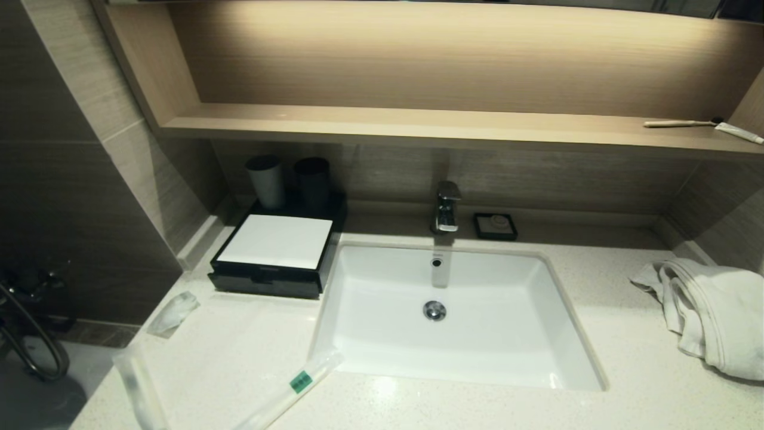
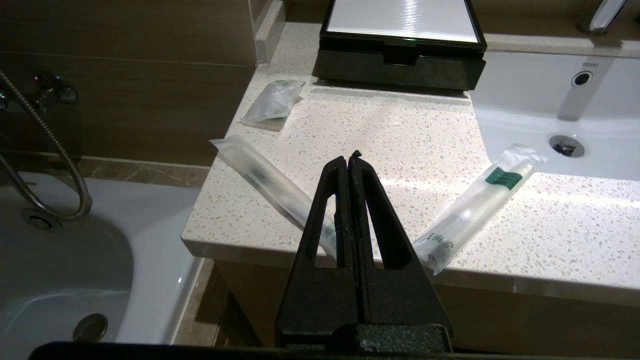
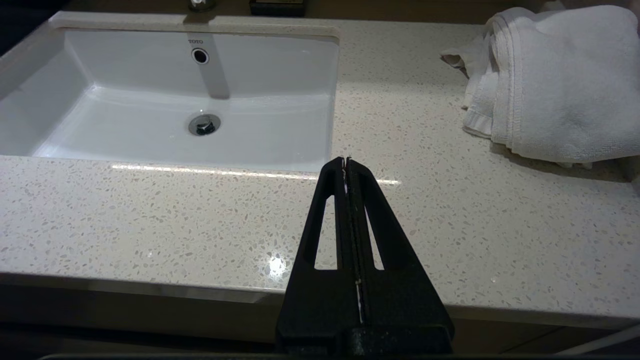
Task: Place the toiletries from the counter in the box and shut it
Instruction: Open the drawer
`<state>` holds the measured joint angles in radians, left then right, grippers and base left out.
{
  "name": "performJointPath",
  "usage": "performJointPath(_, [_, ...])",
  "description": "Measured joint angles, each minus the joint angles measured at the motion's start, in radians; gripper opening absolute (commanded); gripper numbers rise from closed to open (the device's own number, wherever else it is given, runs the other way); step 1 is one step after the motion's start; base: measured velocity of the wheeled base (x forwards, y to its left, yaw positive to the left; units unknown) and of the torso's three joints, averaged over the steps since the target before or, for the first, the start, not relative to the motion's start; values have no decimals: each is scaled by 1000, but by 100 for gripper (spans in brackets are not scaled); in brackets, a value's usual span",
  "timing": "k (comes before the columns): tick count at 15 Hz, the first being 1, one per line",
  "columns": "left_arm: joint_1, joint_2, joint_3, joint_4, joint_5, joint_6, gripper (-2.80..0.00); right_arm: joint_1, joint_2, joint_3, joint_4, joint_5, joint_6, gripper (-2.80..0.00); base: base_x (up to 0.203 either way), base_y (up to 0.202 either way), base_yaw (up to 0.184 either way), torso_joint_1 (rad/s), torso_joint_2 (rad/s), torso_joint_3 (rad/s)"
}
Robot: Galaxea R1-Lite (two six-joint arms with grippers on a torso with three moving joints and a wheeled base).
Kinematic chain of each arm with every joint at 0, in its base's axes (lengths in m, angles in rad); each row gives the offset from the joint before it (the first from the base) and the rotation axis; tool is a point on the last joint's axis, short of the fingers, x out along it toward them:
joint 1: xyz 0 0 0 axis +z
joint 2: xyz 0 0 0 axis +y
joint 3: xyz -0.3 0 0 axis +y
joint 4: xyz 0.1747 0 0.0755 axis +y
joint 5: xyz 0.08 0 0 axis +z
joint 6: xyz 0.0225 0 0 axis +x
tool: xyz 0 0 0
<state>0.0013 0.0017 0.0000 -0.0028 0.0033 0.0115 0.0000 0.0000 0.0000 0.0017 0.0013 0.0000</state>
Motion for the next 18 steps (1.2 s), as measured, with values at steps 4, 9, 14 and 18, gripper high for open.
performJointPath(4, [0,0,0,0,0,1,-280,0,0,0,0,0,0,-280,0,0,0,0,0,0])
performJointPath(9, [0,0,0,1,1,1,-280,0,0,0,0,0,0,-280,0,0,0,0,0,0])
performJointPath(14, [0,0,0,0,1,2,-280,0,0,0,0,0,0,-280,0,0,0,0,0,0])
performJointPath(18, [0,0,0,0,0,6,-280,0,0,0,0,0,0,-280,0,0,0,0,0,0])
